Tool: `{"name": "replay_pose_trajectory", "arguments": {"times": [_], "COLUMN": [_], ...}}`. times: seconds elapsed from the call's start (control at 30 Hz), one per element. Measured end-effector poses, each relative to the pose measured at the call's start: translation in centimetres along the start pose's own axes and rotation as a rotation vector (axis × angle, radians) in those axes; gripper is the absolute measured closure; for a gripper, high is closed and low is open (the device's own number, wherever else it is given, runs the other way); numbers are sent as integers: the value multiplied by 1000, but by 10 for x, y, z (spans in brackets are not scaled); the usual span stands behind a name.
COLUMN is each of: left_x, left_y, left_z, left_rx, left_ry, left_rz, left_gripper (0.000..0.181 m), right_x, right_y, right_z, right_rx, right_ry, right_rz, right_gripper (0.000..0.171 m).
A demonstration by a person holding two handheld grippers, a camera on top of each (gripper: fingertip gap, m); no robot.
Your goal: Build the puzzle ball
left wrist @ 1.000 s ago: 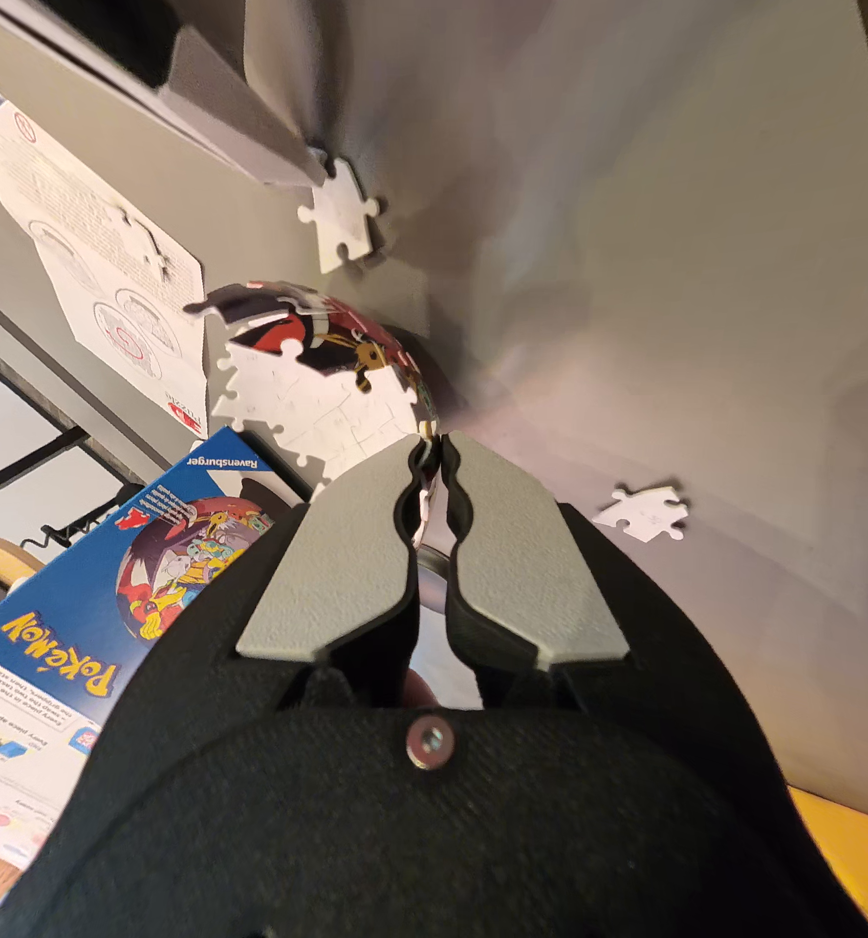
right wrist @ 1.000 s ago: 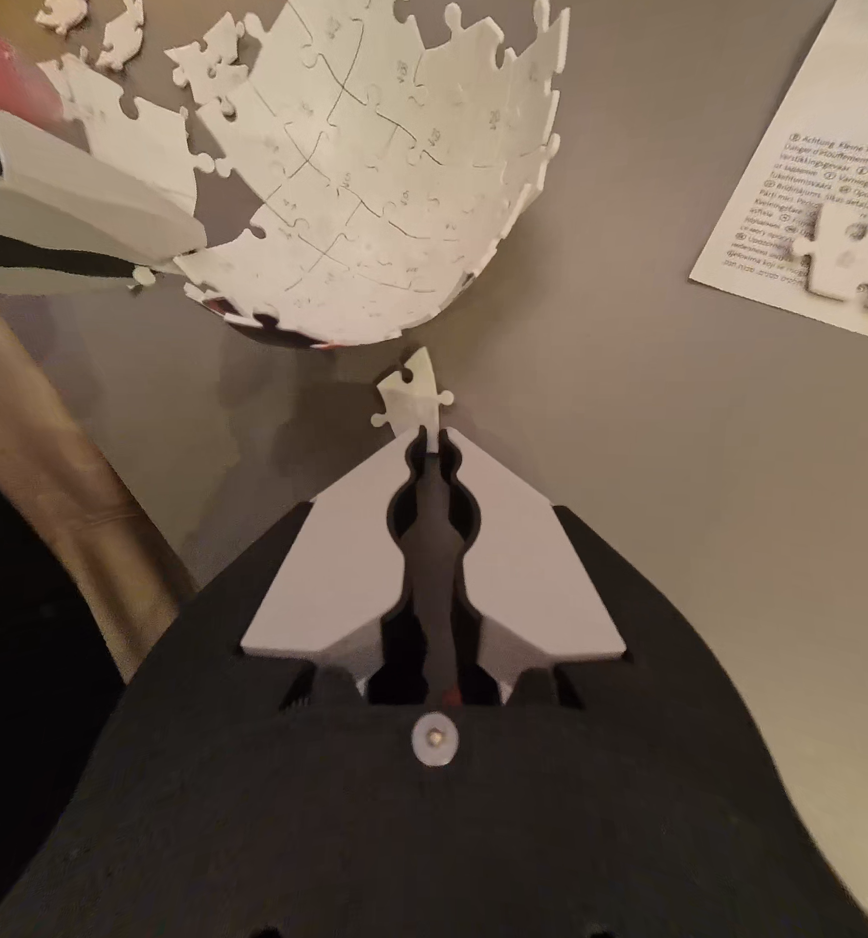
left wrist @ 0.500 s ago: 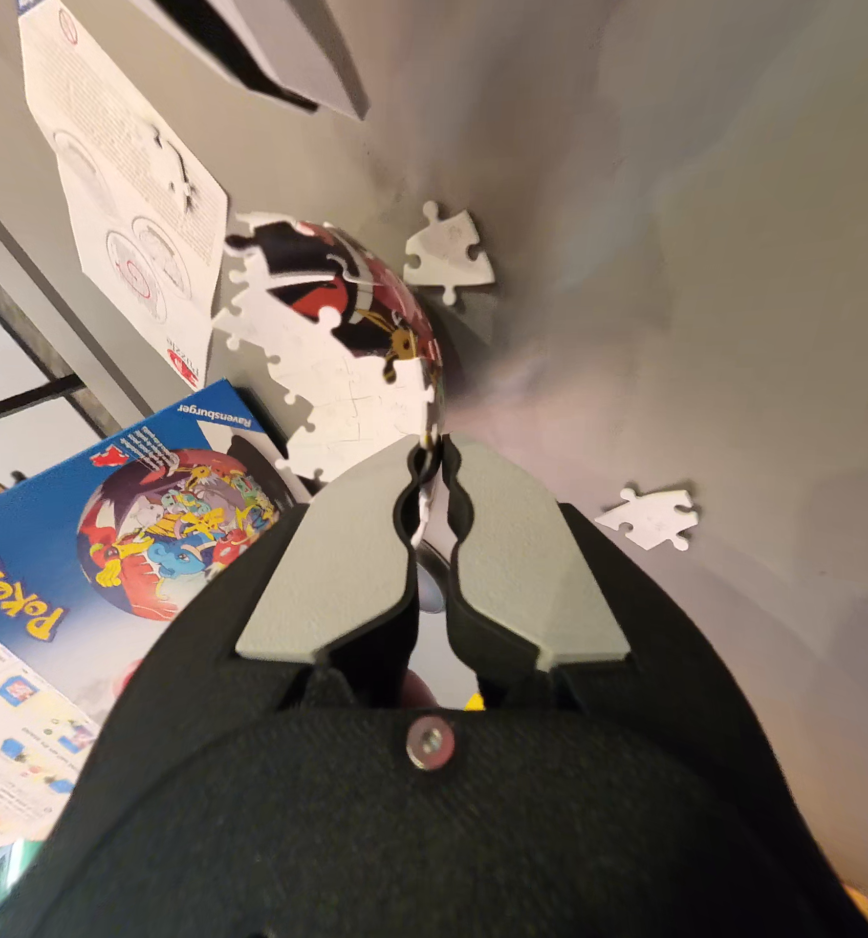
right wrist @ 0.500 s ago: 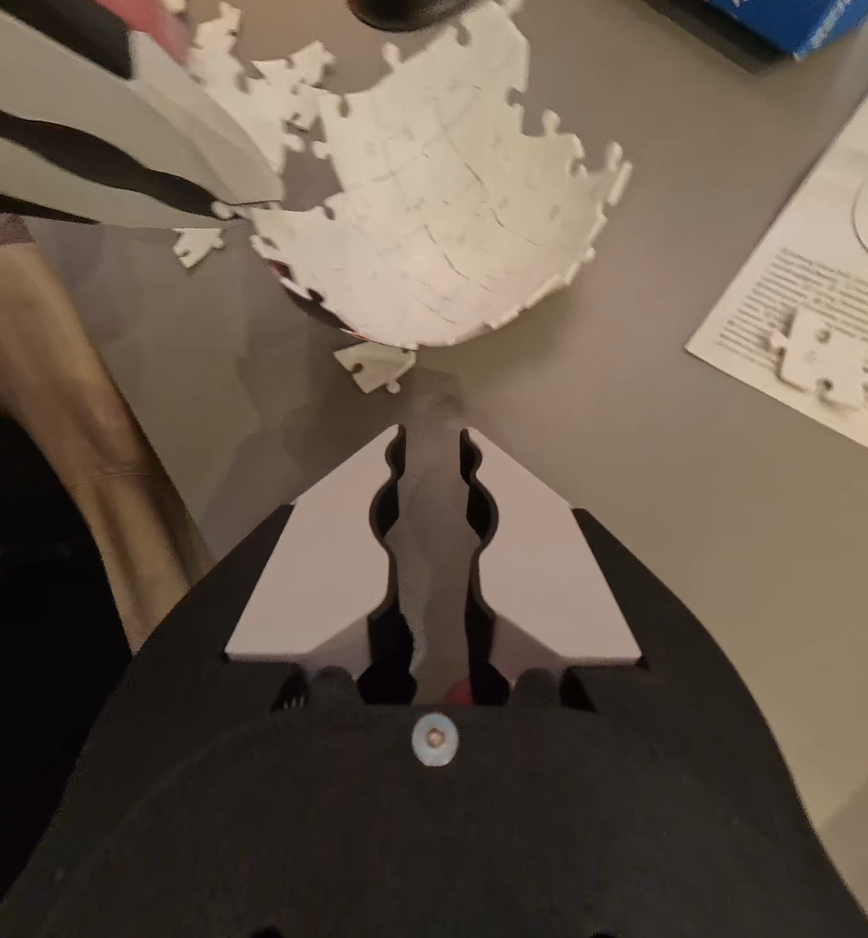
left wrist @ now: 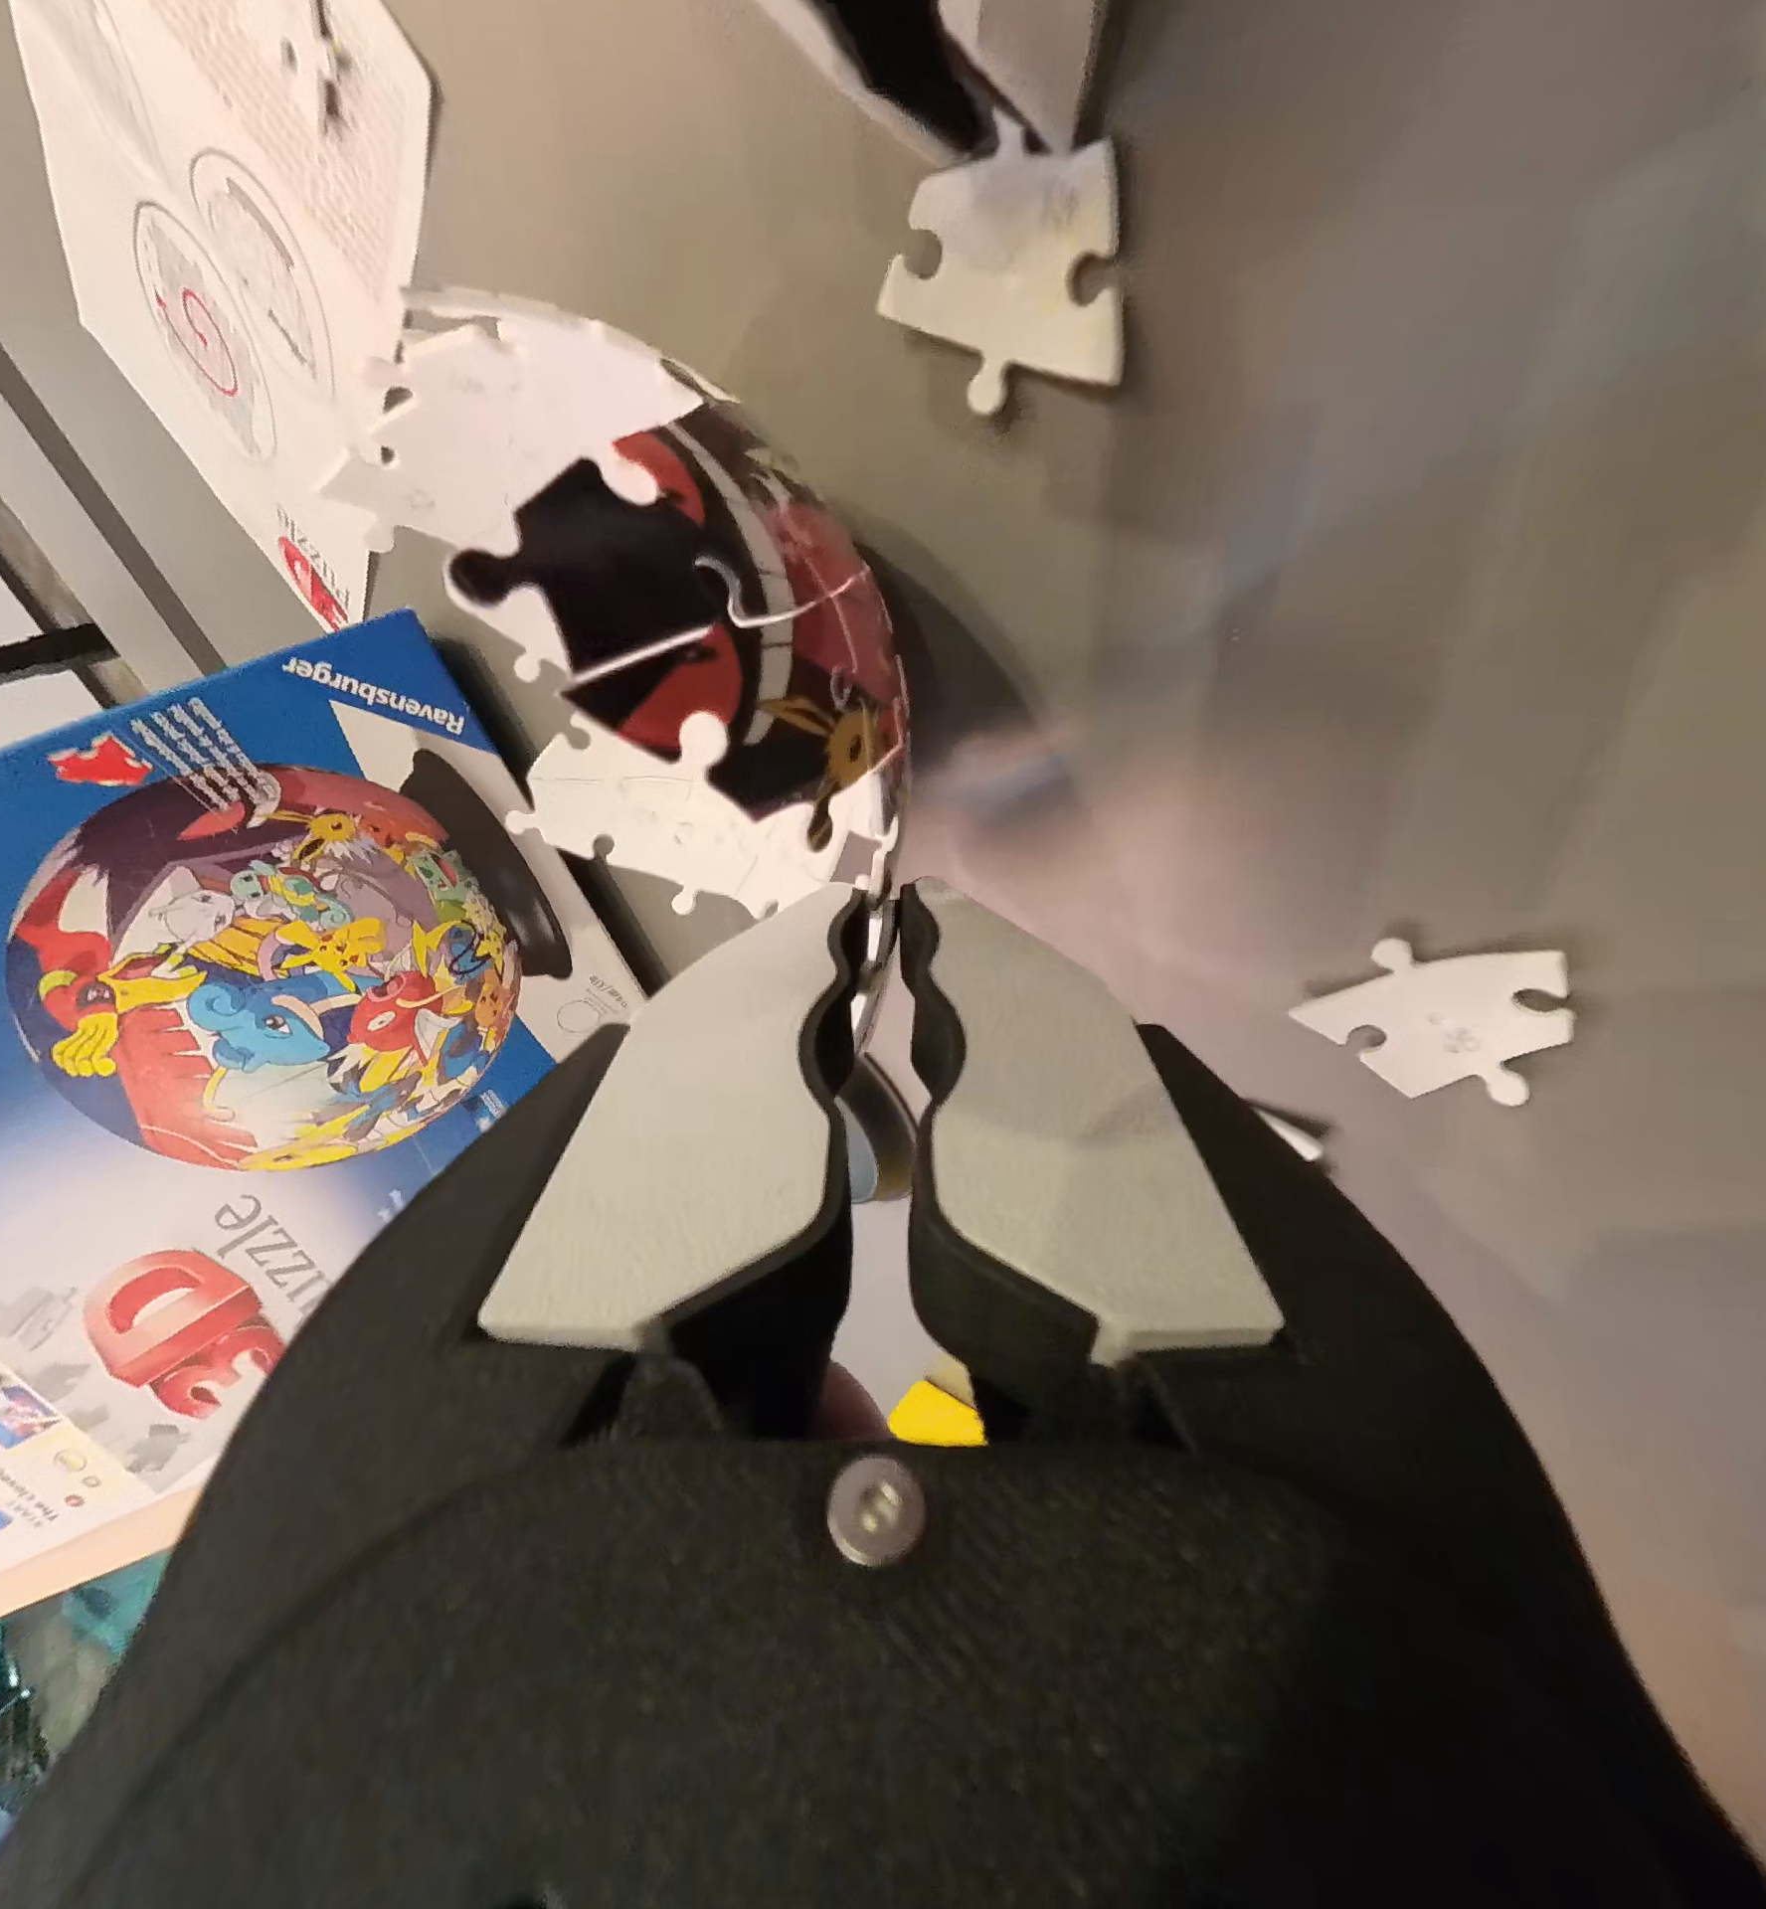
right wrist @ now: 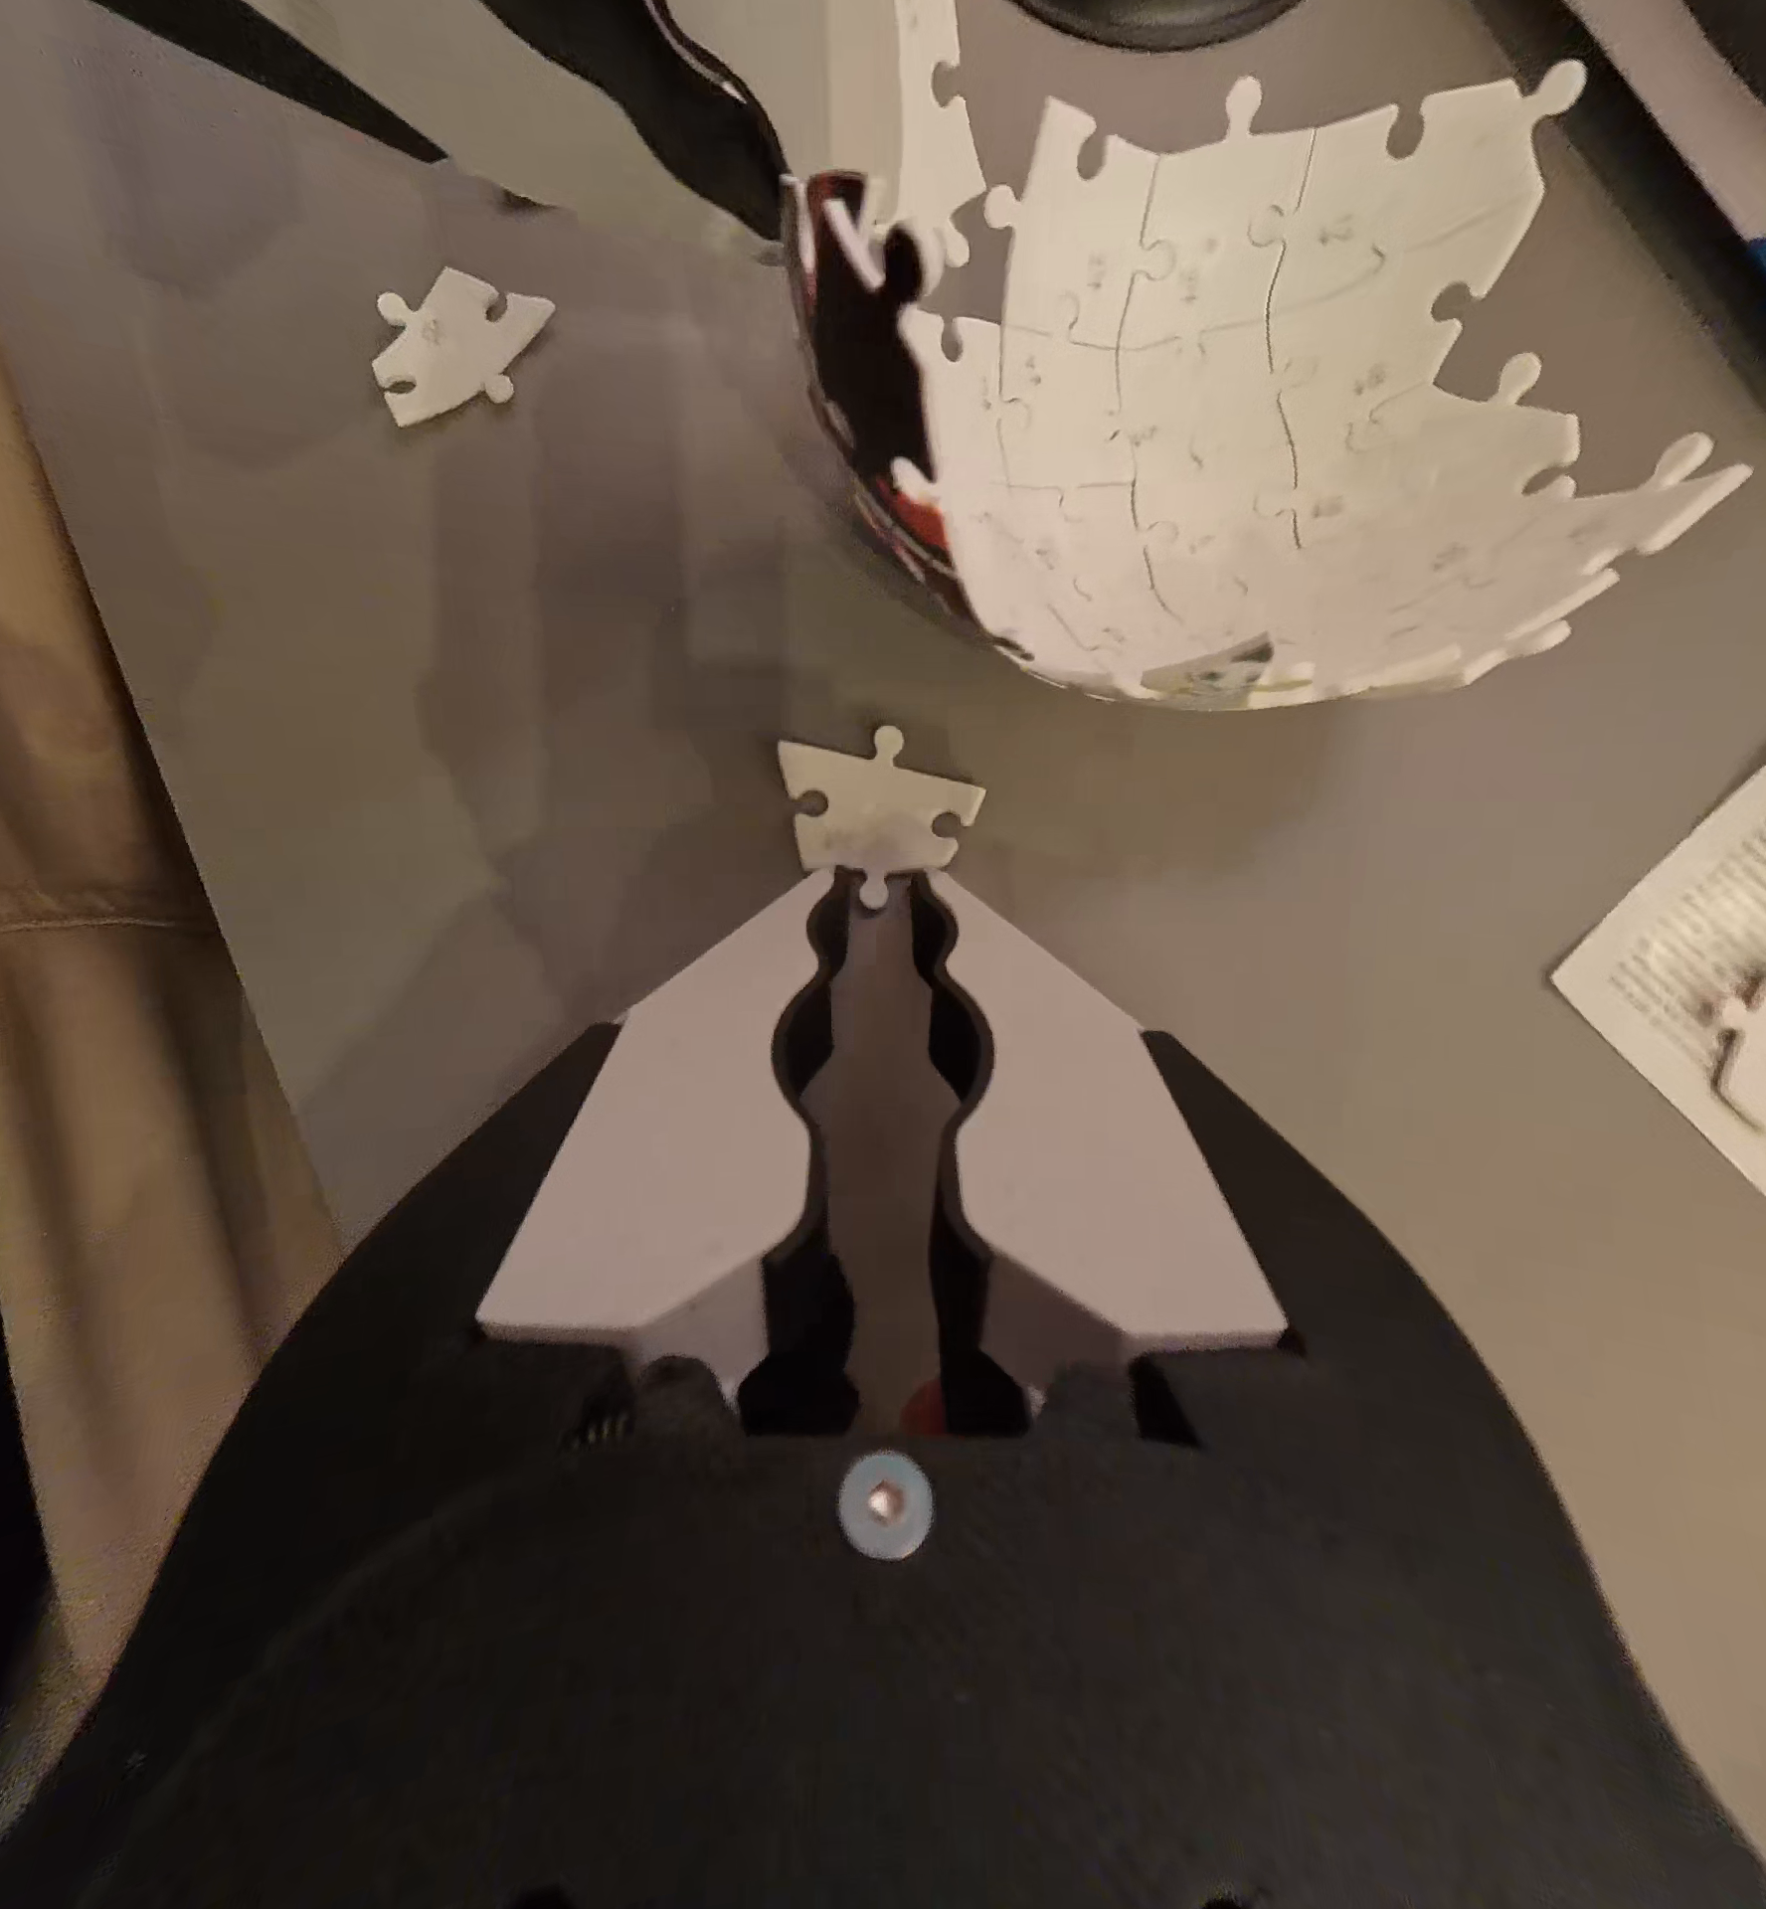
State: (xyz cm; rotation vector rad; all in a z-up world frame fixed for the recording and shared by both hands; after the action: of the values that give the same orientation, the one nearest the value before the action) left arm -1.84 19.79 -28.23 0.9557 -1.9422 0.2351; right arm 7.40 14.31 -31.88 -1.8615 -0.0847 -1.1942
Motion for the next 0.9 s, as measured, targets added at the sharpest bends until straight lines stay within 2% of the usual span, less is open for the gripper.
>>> {"name": "replay_pose_trajectory", "arguments": {"times": [0.1, 0.27, 0.67, 0.9], "left_x": [-1, -3, -6, -1], "left_y": [4, 10, 29, 42], "left_z": [0, -4, -12, -4], "left_rx": [4, 15, 117, 203], "left_ry": [-4, -27, -171, -208], "left_rz": [-4, 1, -2, -17], "left_gripper": [176, 175, 166, 154], "right_x": [-3, -1, 48, 51], "right_y": [-3, -6, -24, -45], "right_z": [-1, -1, -8, -7], "right_rx": [35, 59, 224, 306], "right_ry": [9, -10, -134, -191], "right_rz": [1, 10, 51, 48], "right_gripper": [167, 168, 168, 168]}}
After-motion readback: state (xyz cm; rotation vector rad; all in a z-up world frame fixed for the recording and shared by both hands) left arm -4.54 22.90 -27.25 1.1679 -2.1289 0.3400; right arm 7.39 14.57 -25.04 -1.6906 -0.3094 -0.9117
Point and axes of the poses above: each gripper's, where its closed fingertips meet, x back along the fingers, y out of its underside, z = x × y across the jaws, the point moved 2 cm from there along x, back along the fingers, and after that the axes turned 11 degrees about -x, right-handed, at the moved point
